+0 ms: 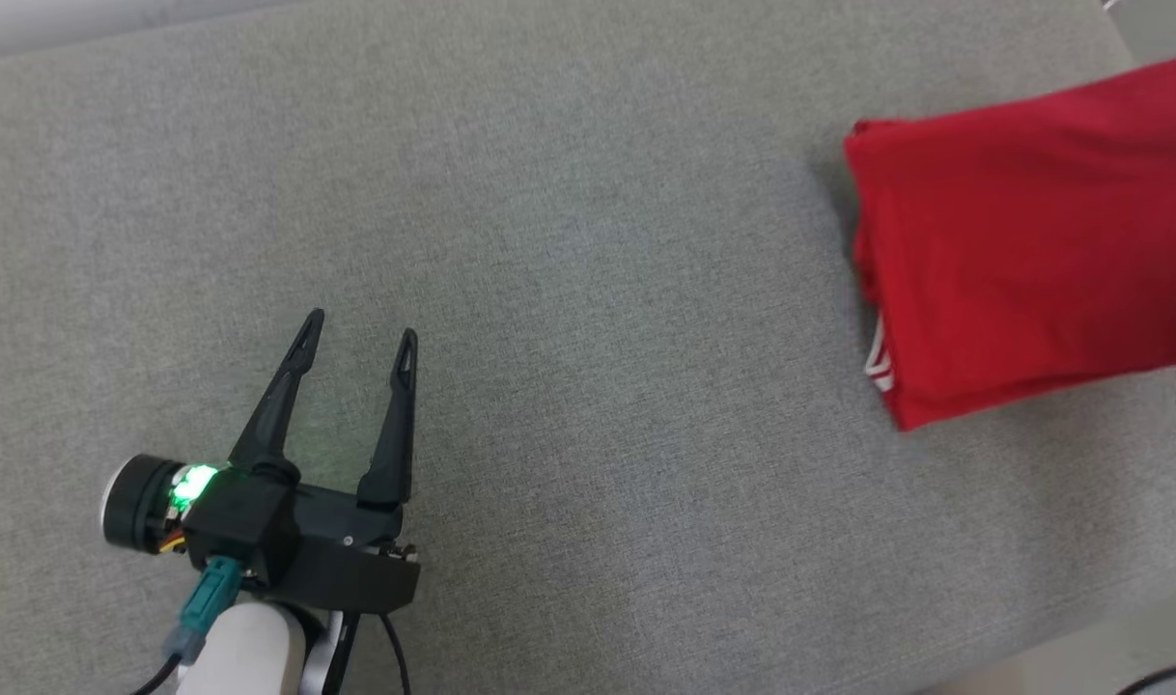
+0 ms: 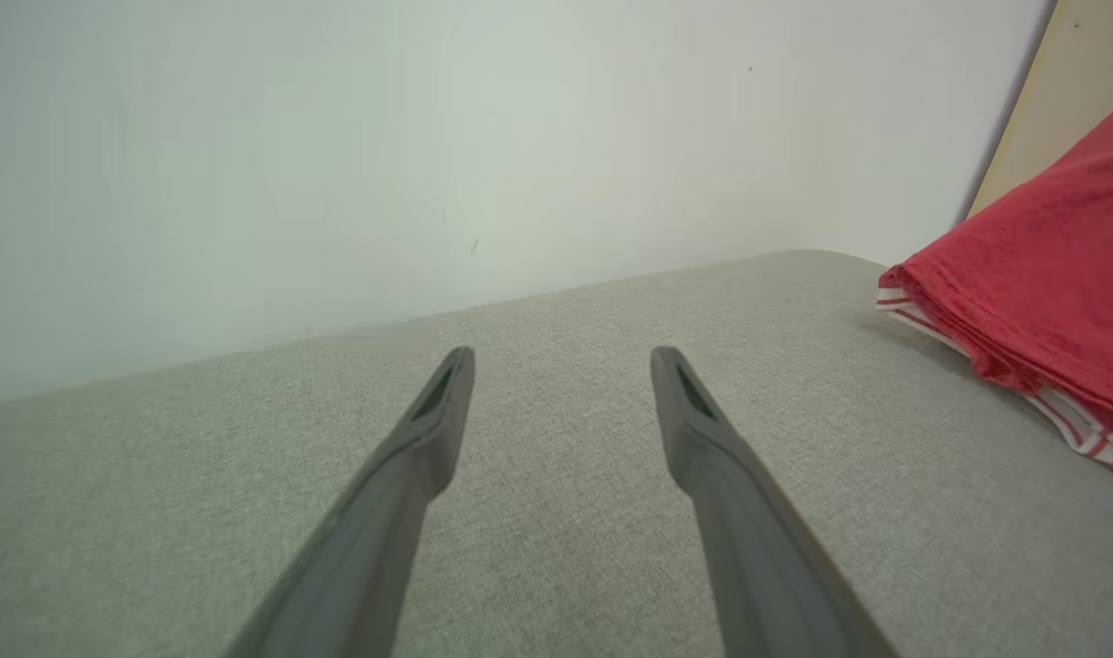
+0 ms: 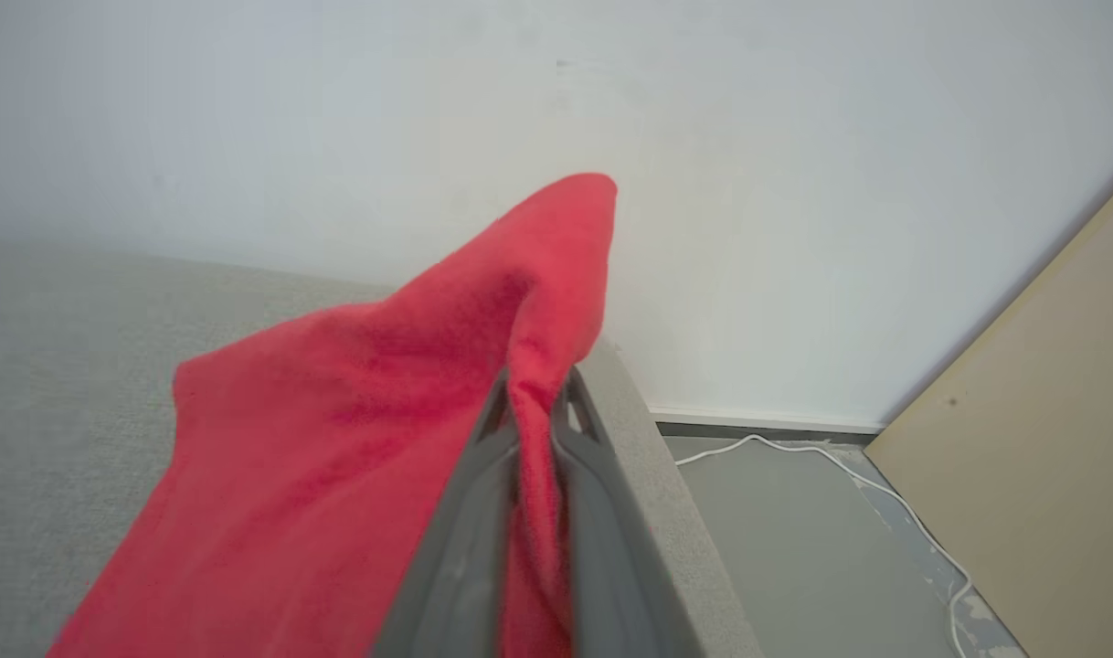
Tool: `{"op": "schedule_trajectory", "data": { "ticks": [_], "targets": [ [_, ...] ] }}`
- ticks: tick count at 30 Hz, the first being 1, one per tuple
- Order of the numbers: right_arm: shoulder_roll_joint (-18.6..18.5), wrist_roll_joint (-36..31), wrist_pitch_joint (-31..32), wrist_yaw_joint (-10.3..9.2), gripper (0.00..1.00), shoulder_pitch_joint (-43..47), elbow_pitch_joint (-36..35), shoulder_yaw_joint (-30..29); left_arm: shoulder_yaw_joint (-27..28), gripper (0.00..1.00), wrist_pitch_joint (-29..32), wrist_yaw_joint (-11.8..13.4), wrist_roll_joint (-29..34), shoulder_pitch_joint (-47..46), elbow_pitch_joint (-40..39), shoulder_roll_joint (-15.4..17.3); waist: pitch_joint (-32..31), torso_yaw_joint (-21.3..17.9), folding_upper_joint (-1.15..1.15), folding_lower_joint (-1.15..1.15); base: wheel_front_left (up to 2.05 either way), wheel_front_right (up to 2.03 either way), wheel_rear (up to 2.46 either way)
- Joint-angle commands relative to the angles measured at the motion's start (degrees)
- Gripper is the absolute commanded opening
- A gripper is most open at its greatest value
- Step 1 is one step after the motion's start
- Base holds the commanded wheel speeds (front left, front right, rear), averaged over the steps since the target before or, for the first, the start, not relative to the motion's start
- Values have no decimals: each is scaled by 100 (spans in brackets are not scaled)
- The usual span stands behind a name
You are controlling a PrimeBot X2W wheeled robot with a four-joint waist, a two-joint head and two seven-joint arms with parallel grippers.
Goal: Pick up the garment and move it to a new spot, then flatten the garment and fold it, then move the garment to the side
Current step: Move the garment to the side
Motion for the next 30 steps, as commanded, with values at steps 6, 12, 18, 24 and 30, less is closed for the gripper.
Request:
{"op": "schedule_trajectory", "data": {
  "ticks": [6, 12, 18, 24, 30],
  "targets": [
    [-912, 540, -307, -6, 0, -973, 1170, 695, -122, 100, 11, -13, 101, -255, -30, 35, 422, 278, -1, -1, 0, 0, 0],
    [-1177, 843, -475, -6, 0, -1531, 1921, 1359, -157, 100, -23, -1, 86, -314, -9, 45, 480, 444, -1, -1, 0, 0, 0],
    [-1165, 1197, -438, -6, 100, -1829, 2912, 1588, -239, 100, -80, 4, 45, -333, 24, 8, 424, 647, -1, -1, 0, 0, 0],
    [-1010, 1214, -655, -6, 100, -1856, 3424, 1439, -196, 100, -127, 79, -6, -149, 40, 43, 233, 673, -1, -1, 0, 0, 0],
    [-602, 1111, -805, -6, 100, -1607, 3062, 810, -46, 100, -149, 189, -61, 77, 7, 121, -77, 607, -1, -1, 0, 0, 0]
  ]
}}
